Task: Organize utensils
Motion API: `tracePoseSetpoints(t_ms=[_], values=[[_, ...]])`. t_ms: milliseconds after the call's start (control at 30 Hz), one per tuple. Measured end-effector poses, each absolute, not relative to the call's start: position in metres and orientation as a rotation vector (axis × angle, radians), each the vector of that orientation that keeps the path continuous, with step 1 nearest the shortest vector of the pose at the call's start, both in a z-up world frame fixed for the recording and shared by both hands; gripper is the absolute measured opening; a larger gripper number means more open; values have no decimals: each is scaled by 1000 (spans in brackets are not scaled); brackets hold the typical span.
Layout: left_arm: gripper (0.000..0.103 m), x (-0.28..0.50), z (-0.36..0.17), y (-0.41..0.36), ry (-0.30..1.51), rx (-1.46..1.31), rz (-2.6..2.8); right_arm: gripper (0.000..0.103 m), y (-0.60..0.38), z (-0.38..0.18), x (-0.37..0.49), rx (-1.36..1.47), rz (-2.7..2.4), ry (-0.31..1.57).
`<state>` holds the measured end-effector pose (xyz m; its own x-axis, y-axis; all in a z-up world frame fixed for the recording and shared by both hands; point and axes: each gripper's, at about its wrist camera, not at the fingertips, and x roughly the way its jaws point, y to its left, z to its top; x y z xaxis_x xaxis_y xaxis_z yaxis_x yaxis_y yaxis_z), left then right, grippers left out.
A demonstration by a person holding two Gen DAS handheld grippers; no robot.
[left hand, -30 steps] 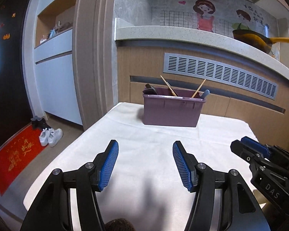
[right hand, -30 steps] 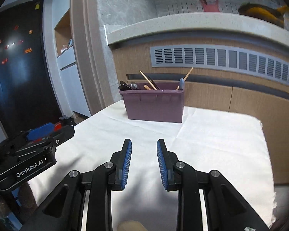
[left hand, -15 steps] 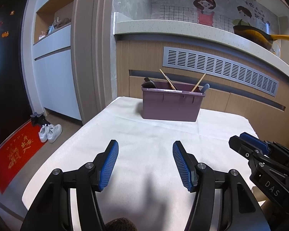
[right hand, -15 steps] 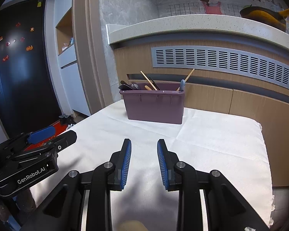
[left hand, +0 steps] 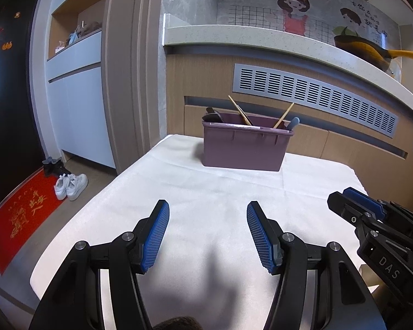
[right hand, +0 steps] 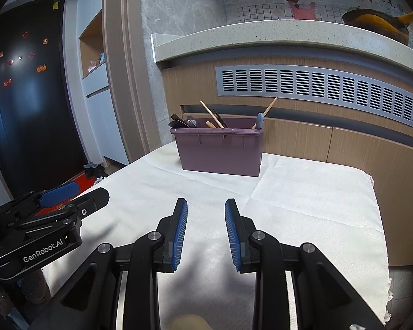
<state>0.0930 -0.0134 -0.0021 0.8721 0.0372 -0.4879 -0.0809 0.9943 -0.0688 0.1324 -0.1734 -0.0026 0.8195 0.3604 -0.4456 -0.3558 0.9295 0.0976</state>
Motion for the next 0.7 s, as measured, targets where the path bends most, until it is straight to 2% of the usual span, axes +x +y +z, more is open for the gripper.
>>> tracePoseSetpoints(t_ms=[700], values=[[59,94,-4,-13,530,-82,60,27,-176,-4,134,12,379,481]])
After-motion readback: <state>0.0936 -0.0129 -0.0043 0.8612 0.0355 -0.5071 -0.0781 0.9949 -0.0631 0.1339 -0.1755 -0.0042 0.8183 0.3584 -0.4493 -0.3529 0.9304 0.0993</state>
